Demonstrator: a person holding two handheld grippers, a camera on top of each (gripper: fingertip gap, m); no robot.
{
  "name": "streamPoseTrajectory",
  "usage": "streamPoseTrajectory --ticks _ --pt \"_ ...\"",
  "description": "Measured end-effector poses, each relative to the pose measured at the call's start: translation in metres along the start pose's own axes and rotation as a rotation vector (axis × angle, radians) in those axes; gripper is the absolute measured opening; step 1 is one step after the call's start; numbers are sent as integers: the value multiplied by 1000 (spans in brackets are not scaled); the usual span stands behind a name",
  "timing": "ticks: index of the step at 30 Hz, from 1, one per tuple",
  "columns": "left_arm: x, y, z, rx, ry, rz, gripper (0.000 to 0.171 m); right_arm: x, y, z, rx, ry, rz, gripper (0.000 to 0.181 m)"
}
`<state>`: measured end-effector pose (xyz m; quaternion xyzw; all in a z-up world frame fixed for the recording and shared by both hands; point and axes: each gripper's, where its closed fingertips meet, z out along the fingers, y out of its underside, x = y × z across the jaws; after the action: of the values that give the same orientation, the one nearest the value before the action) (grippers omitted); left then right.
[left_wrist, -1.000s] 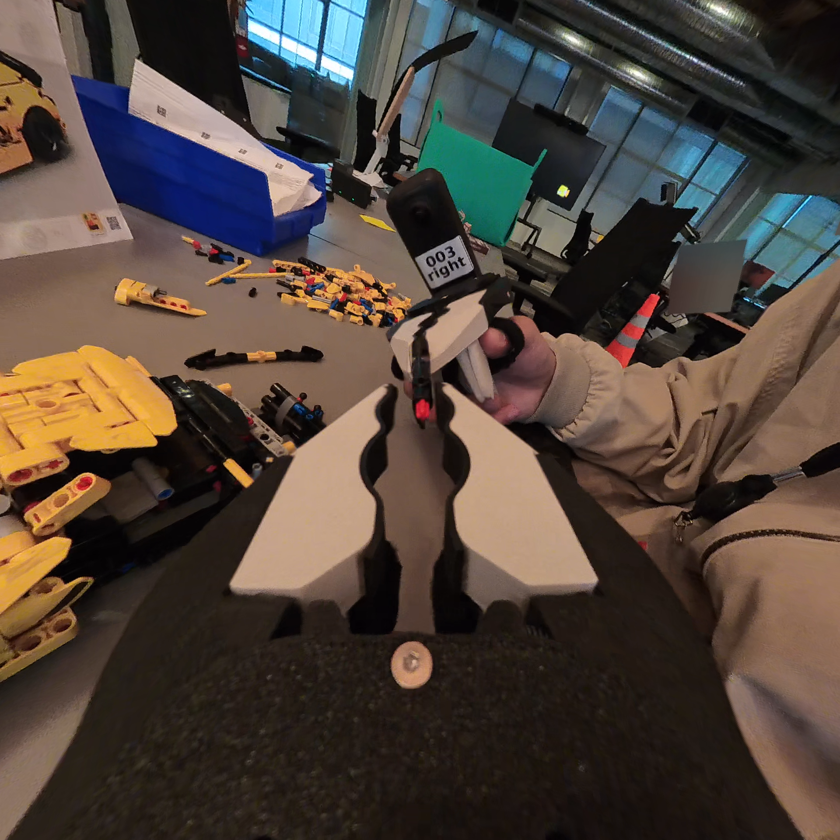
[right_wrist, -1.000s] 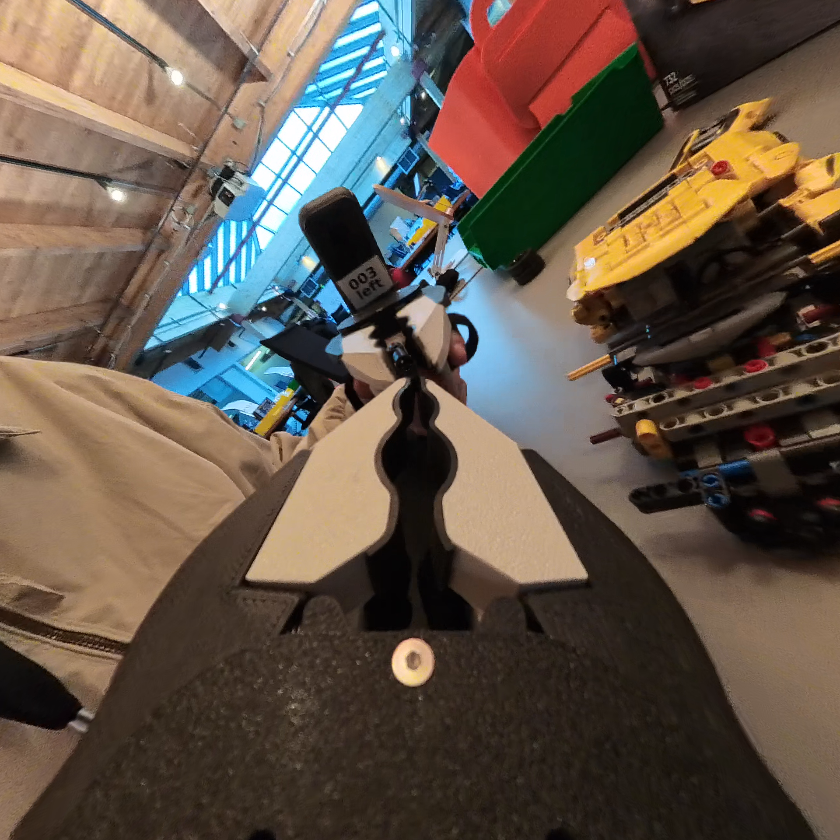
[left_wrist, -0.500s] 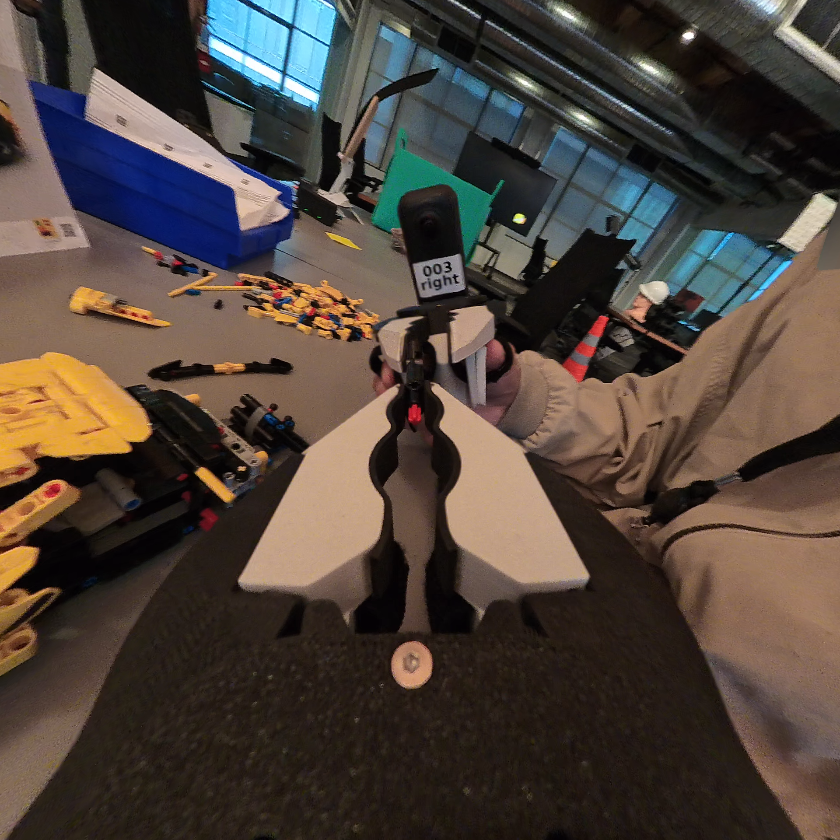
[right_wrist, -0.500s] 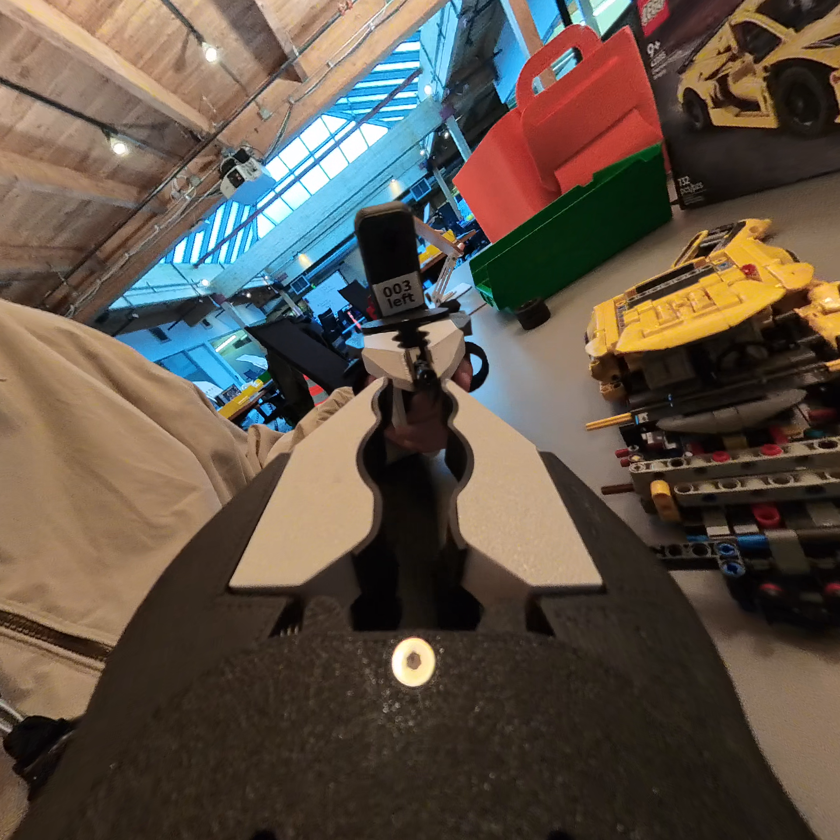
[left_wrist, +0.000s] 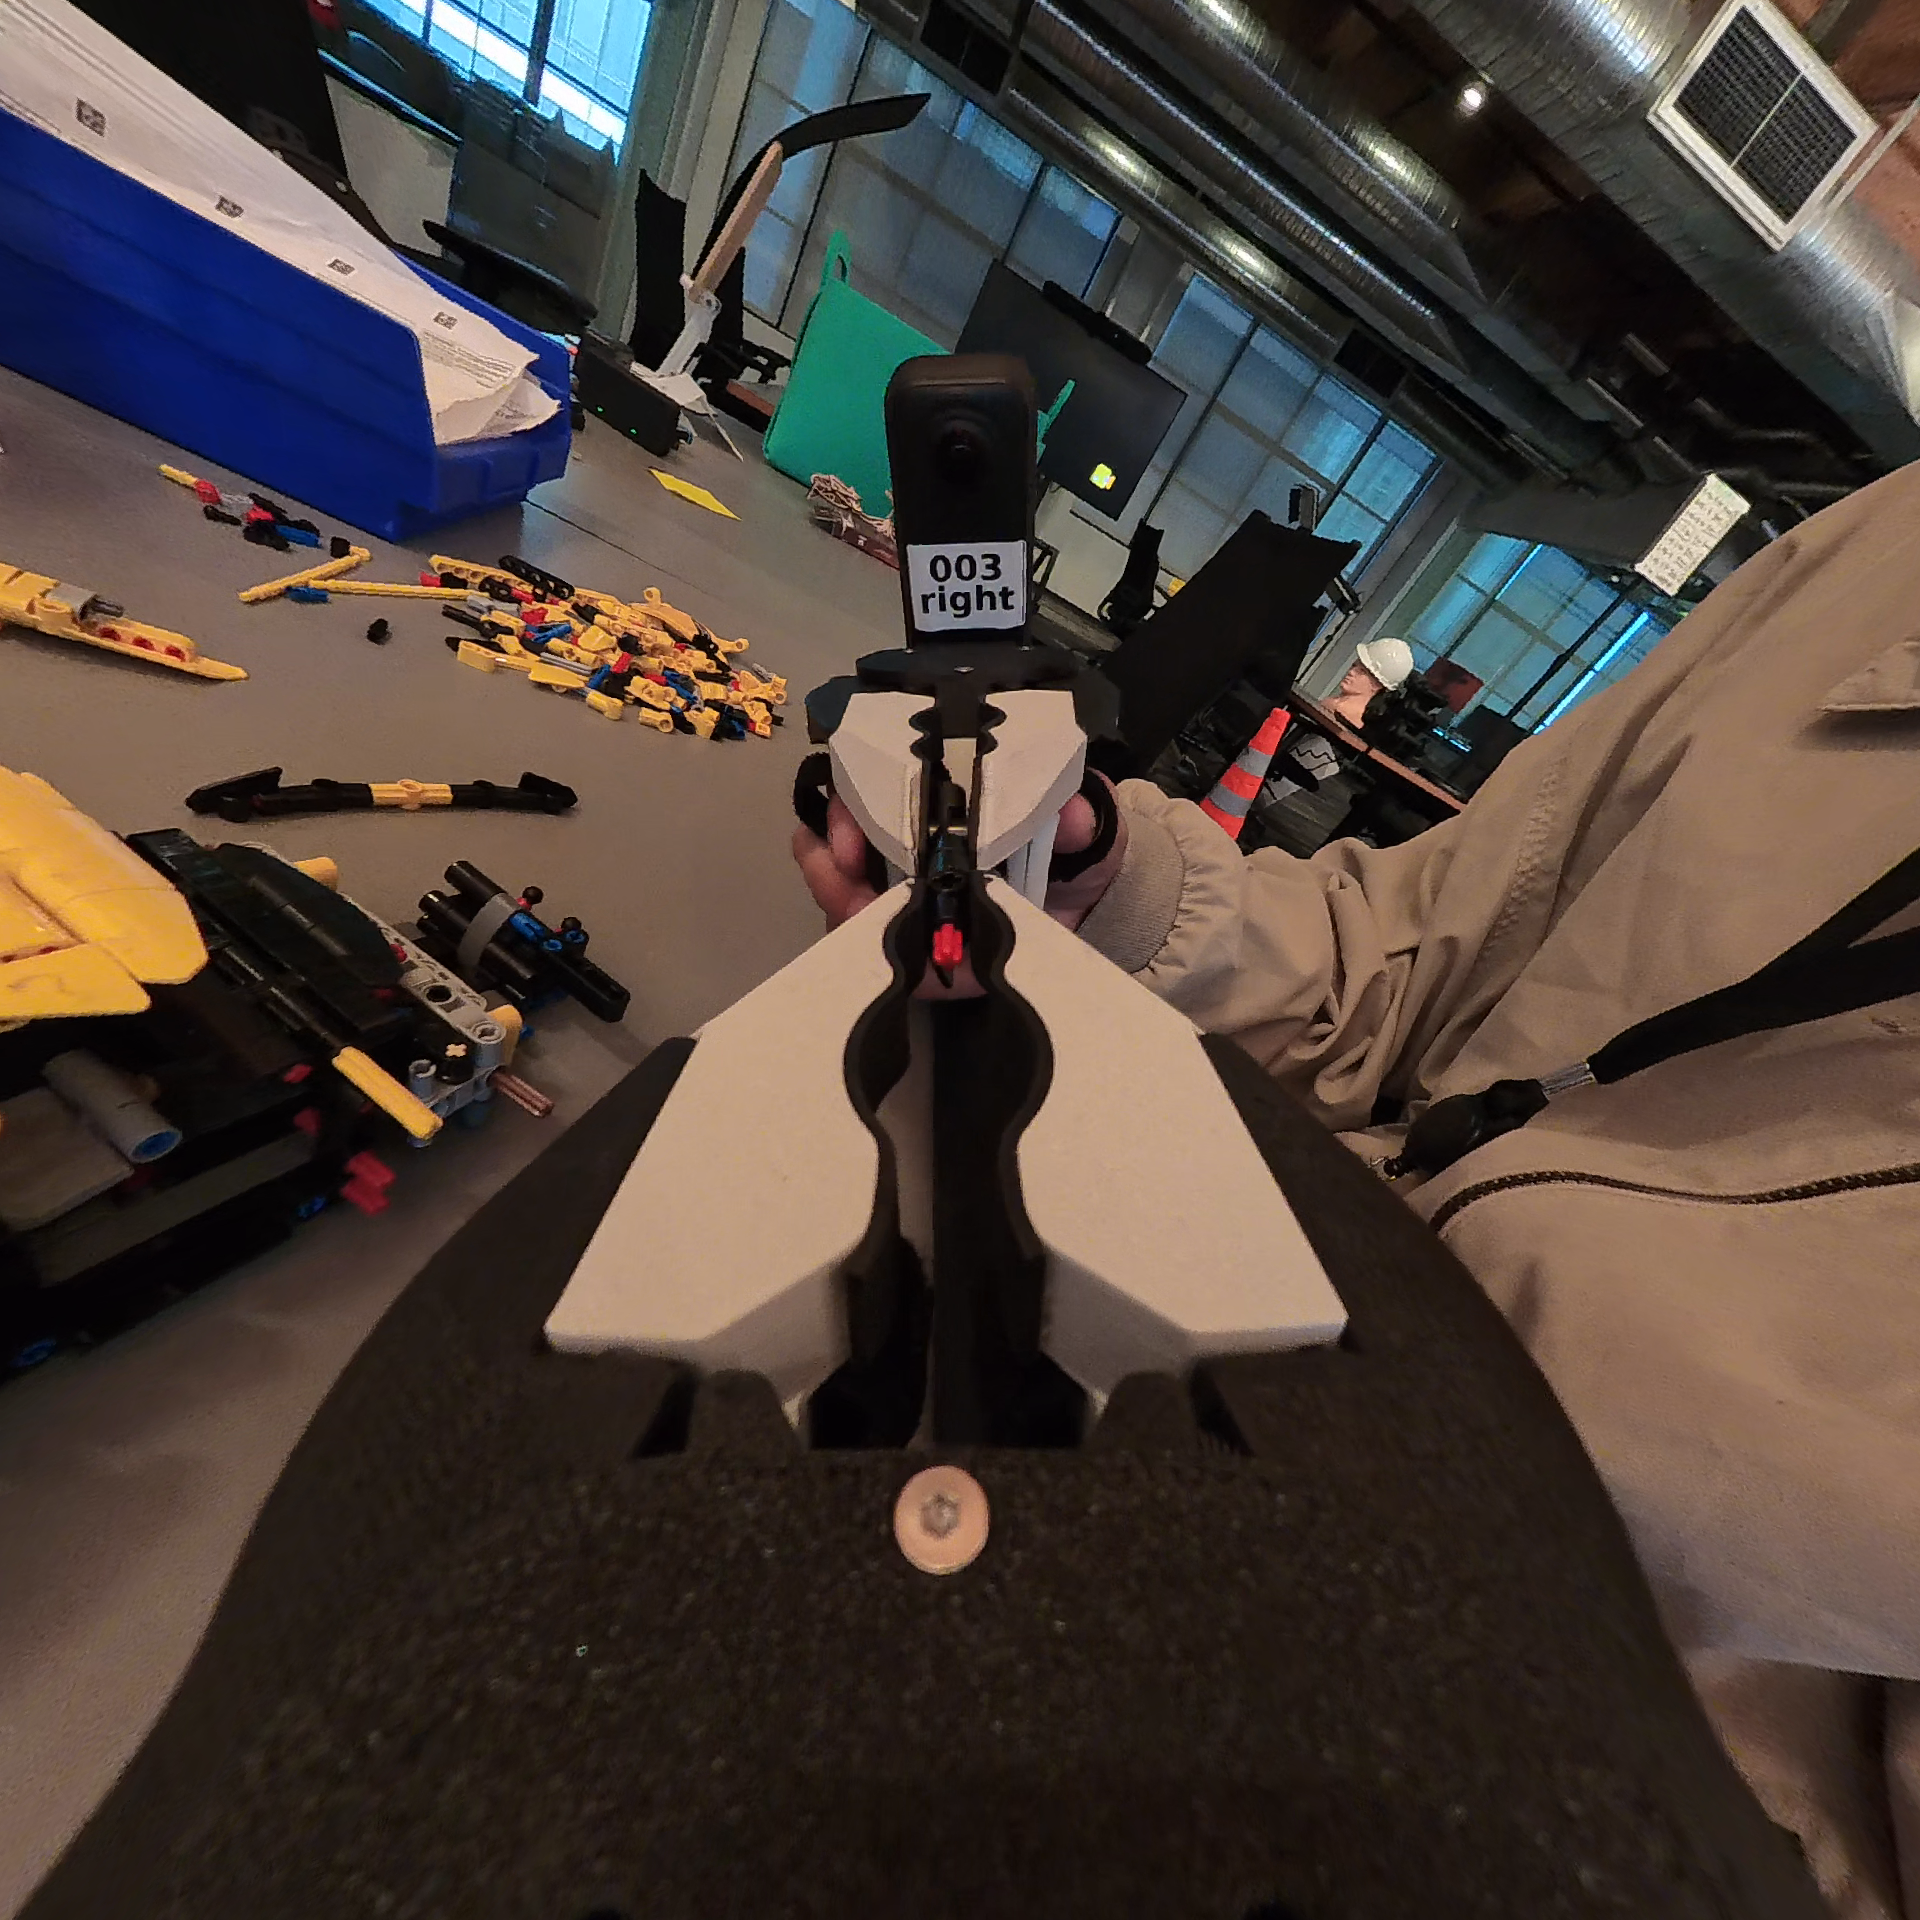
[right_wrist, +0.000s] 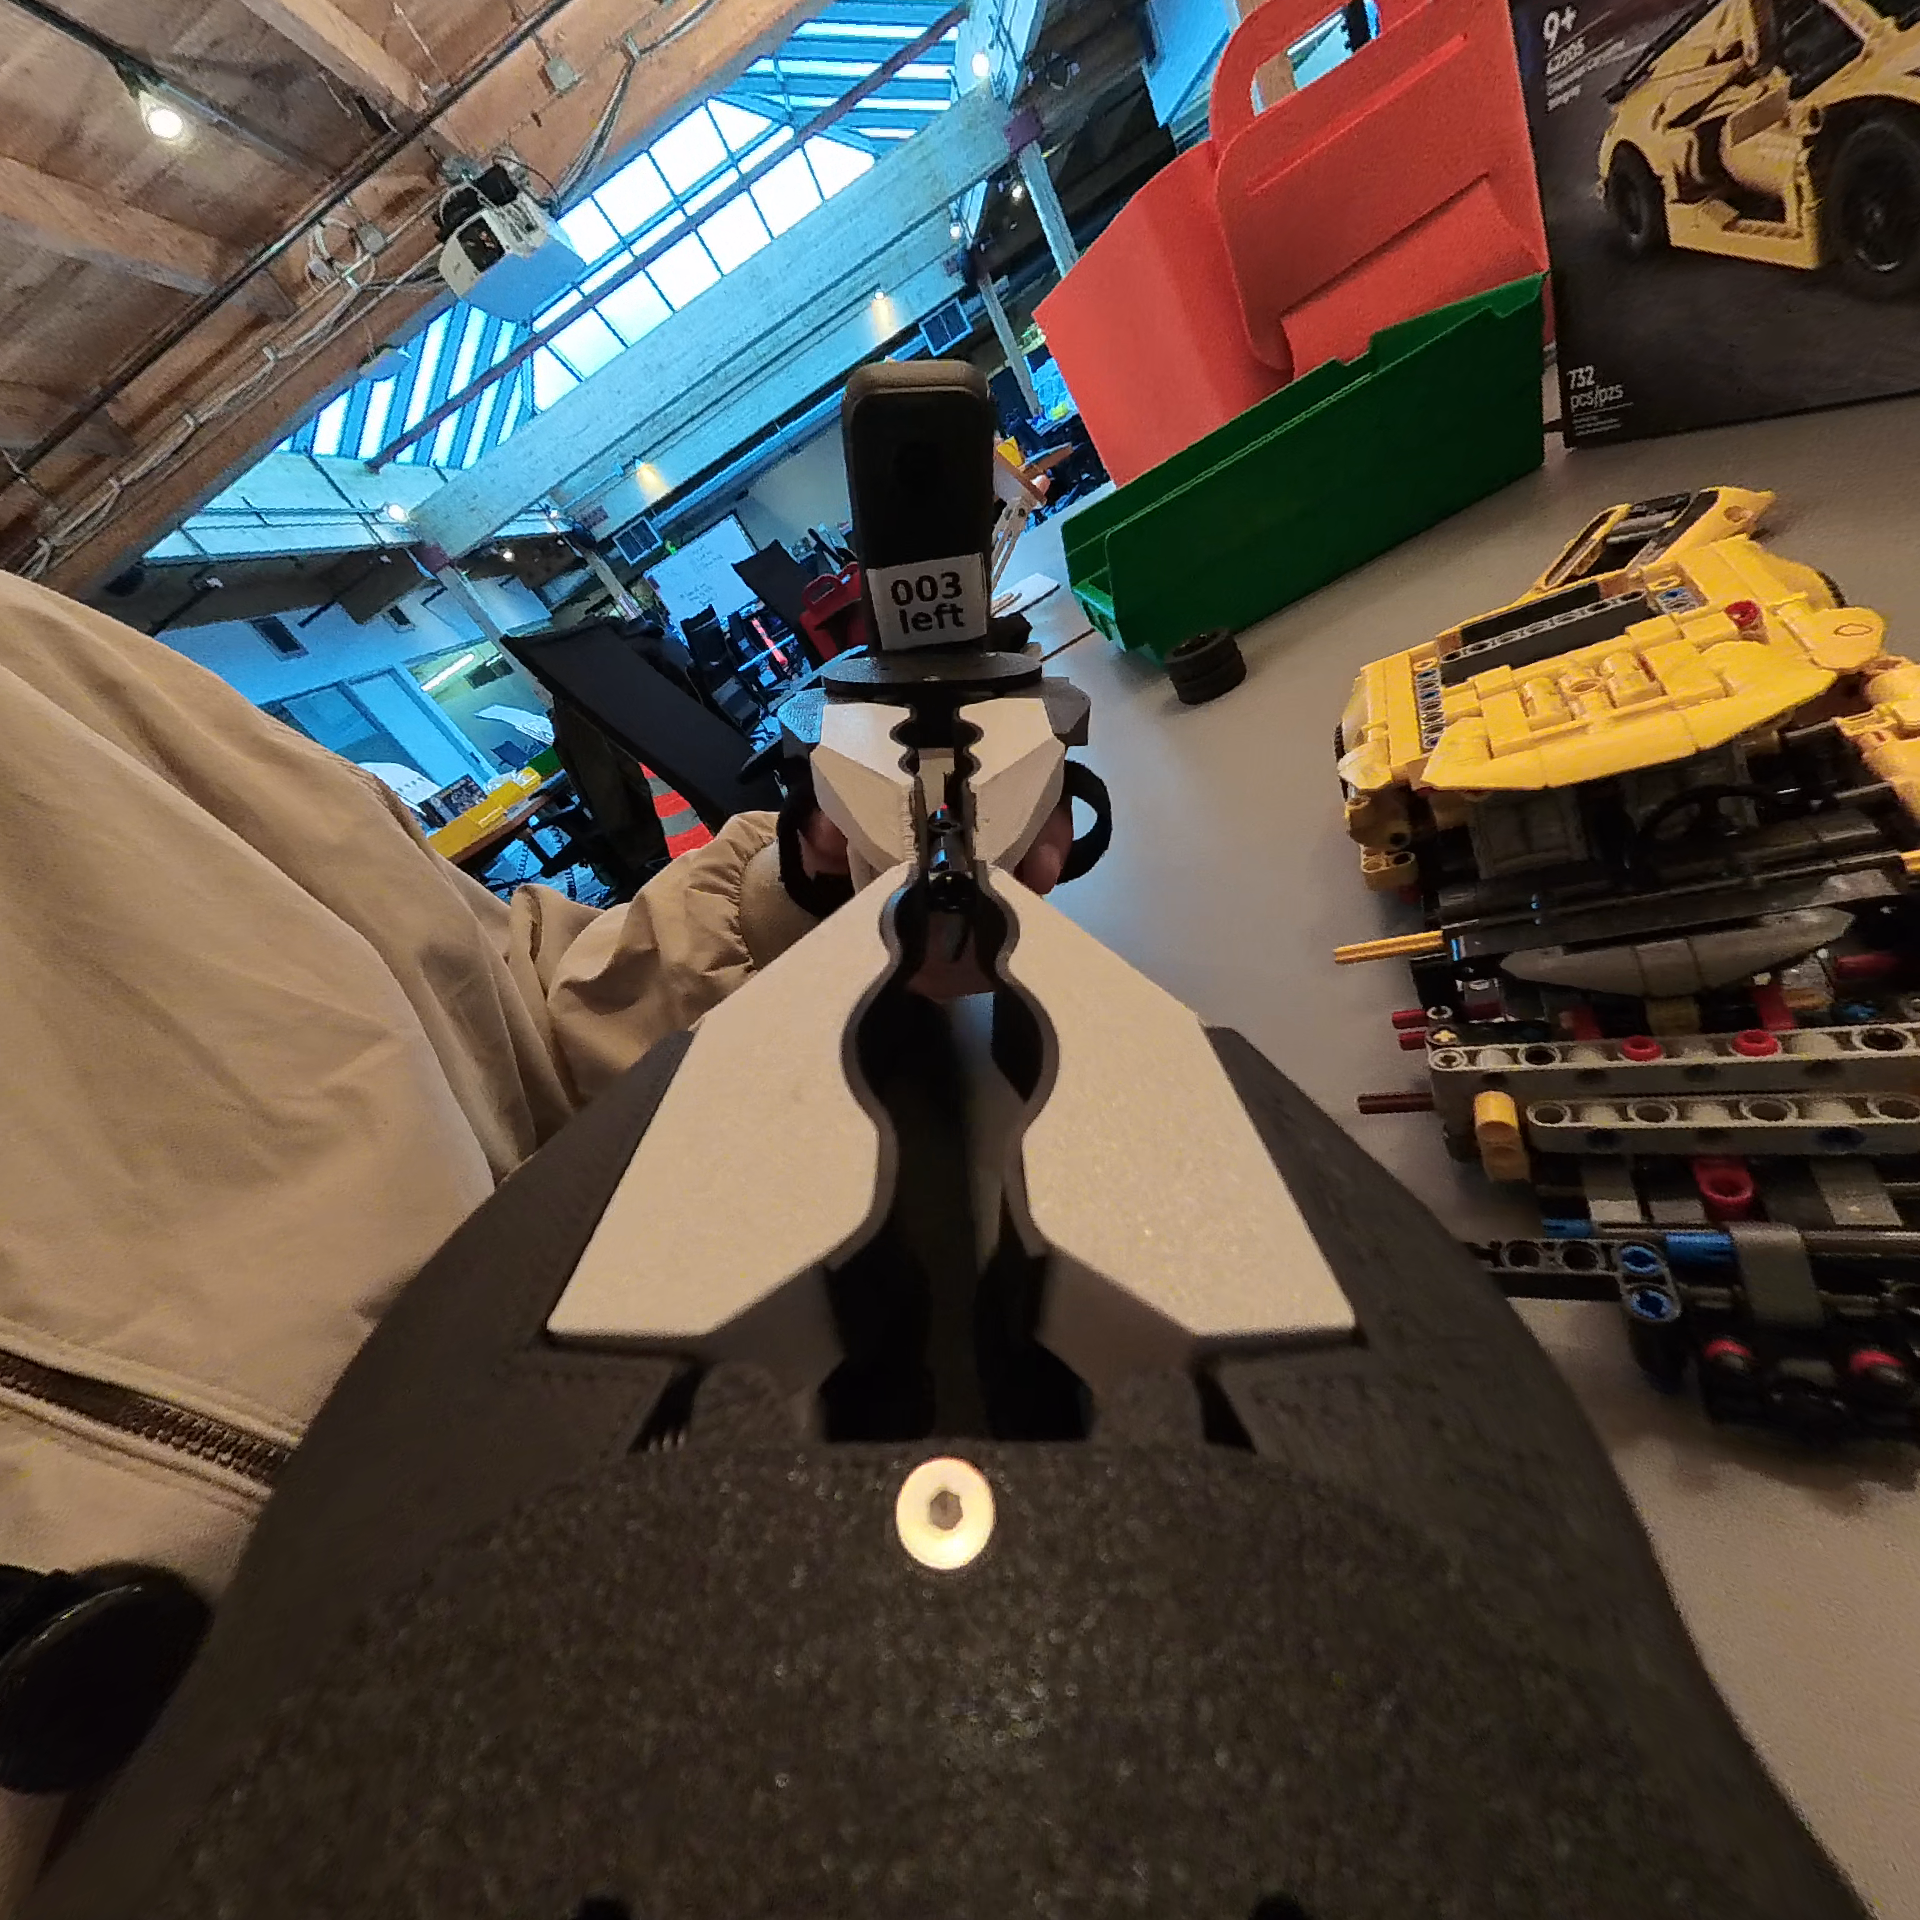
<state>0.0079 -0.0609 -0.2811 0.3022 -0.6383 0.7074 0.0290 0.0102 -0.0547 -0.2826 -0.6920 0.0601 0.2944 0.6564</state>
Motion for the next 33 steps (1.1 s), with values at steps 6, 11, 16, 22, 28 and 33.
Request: streamPoseTrajectory --ticks 6,11,16,22,28,33 --pt "8 0 -1 -23 -3 132 6 -8 0 -1 -48 -20 -95 6" --pt "12 -29 -30 168 3 158 6 5 -19 -29 2 -10 -67 6" --pt "4 -29 -45 177 -32 129 6 56 -50 -135 85 223 -76 6" --pt "-31 1 -1 -37 -183 68 6 175 -11 -282 -315 937 -14 6" --pt "-26 1 15 -39 -176 73 6 174 -33 -317 -214 1011 -118 24" --pt "-10 -7 18 -1 -140 221 6 91 -39 -190 -93 558 -146 20"
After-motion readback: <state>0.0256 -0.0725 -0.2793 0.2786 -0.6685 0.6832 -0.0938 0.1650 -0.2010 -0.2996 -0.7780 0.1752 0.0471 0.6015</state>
